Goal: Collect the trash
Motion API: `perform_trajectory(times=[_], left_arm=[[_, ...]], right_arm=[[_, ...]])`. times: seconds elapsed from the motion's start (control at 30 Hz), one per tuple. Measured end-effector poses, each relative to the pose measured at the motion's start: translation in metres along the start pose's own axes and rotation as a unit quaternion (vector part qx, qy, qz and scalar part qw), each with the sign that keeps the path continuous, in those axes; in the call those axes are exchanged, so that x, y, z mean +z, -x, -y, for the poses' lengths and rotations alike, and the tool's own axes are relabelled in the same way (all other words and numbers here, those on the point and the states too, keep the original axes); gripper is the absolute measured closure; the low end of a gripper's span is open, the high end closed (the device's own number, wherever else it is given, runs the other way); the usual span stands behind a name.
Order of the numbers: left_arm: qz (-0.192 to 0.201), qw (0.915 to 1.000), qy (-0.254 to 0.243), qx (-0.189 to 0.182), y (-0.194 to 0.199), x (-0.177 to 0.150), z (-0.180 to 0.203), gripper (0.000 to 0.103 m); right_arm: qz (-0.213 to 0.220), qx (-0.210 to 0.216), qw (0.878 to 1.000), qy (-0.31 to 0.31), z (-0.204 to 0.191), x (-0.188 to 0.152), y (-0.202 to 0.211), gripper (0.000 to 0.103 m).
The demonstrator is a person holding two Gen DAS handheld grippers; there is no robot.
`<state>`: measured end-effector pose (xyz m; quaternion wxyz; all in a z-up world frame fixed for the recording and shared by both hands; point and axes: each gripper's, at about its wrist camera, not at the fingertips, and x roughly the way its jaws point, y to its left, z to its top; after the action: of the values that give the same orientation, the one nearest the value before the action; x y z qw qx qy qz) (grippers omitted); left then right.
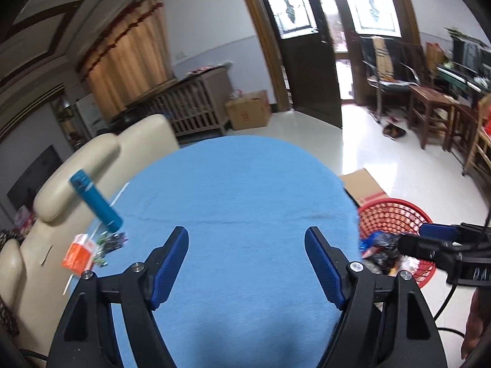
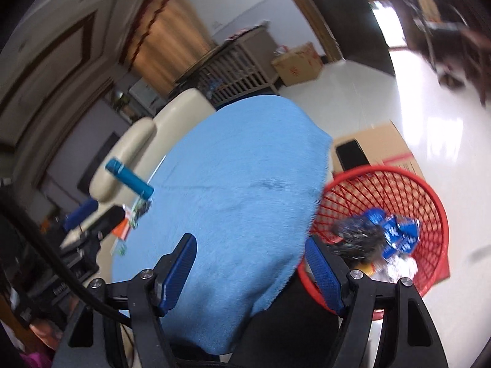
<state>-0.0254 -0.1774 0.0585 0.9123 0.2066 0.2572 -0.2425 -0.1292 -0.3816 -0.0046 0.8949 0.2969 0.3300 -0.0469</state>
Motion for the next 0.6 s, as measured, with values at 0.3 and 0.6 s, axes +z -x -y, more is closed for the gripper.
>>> perform_trajectory(times=[0.3,0.6], left_arm=[[0.01,0.9959,0.055,0.071,0.026,-0.028,-0.066,0.024],[0.011,0.9875,0.113,0.11,0.046,-0.057,-0.124,0.024]], right_arm=[[0.021,-0.029,0.992,0.123,-0.097,-0.017,-0.002,0.026],[0.036,-0.046,0.977,0.203,-0.178,-0.036,-0.007,0.026]])
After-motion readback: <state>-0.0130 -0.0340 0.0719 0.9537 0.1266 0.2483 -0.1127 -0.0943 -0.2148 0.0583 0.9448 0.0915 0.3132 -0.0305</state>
